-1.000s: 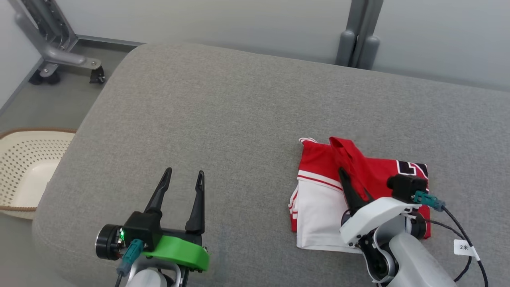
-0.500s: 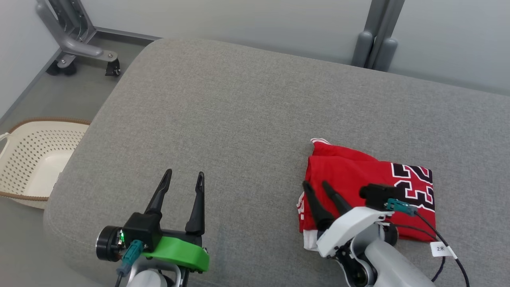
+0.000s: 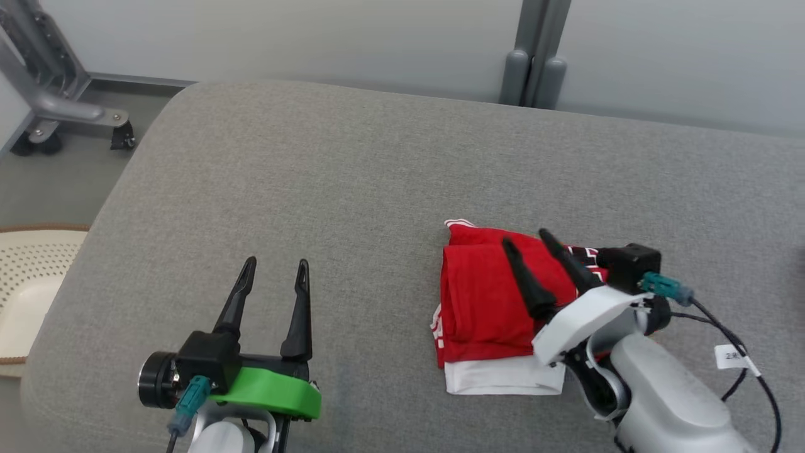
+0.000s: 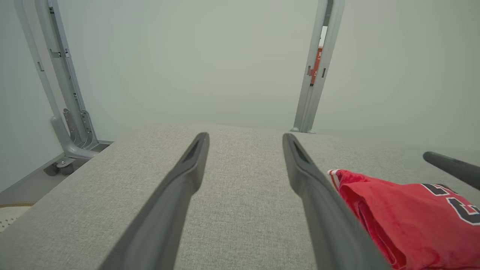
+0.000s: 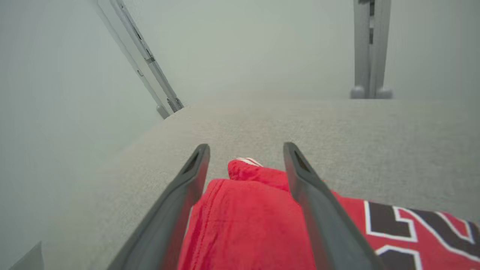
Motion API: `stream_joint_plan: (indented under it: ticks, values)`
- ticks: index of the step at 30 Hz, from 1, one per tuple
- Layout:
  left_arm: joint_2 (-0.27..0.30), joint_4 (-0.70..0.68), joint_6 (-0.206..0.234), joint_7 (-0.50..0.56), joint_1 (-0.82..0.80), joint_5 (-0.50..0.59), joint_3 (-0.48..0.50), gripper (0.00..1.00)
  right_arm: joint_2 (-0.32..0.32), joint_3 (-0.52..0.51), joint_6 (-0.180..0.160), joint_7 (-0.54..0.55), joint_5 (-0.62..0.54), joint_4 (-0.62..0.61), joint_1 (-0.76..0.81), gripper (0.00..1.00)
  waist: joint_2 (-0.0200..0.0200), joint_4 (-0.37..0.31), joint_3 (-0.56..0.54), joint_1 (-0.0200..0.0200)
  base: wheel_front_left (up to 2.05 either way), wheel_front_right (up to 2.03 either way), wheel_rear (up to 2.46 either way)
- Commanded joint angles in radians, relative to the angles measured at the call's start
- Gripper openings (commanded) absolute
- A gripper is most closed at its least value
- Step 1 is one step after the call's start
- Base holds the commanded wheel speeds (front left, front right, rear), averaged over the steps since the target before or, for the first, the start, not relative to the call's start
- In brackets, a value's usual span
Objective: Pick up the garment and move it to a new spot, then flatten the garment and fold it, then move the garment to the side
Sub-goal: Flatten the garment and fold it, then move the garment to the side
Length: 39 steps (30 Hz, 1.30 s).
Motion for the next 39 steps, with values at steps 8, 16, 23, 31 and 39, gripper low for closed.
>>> stream_joint_plan:
  ticks: [8, 16, 23, 31, 39]
  values:
    - [0.001, -0.05, 0.028, -0.002, 0.016, -0.024, 0.017, 1.0, -0.078, -0.236, 0.0, -0.012, -0.284, -0.22, 0.107, 1.0, 0.0, -0.136, -0.007, 0.0, 0.0, 0.0, 0.0]
    - [0.001, -0.079, 0.043, -0.002, 0.036, -0.021, 0.043, 1.0, -0.025, -0.412, -0.001, -0.012, -0.41, -0.412, 0.255, 1.0, 0.0, -0.194, 0.009, 0.0, 0.0, 0.0, 0.0]
    - [0.001, -0.067, 0.036, -0.002, 0.059, 0.019, 0.039, 1.0, 0.019, -0.474, -0.001, -0.012, -0.455, -0.47, 0.322, 1.0, 0.0, -0.209, 0.01, 0.0, 0.0, 0.0, 0.0]
    - [0.002, -0.065, 0.039, -0.002, 0.069, 0.015, 0.035, 1.0, 0.04, -0.476, -0.001, -0.012, -0.472, -0.472, 0.339, 1.0, 0.0, -0.207, 0.005, 0.0, 0.0, 0.0, 0.0]
    - [0.001, -0.059, 0.031, -0.002, 0.052, 0.014, 0.023, 1.0, 0.039, -0.468, -0.001, -0.012, -0.462, -0.417, 0.331, 1.0, 0.0, -0.192, 0.023, 0.0, 0.0, 0.0, 0.0]
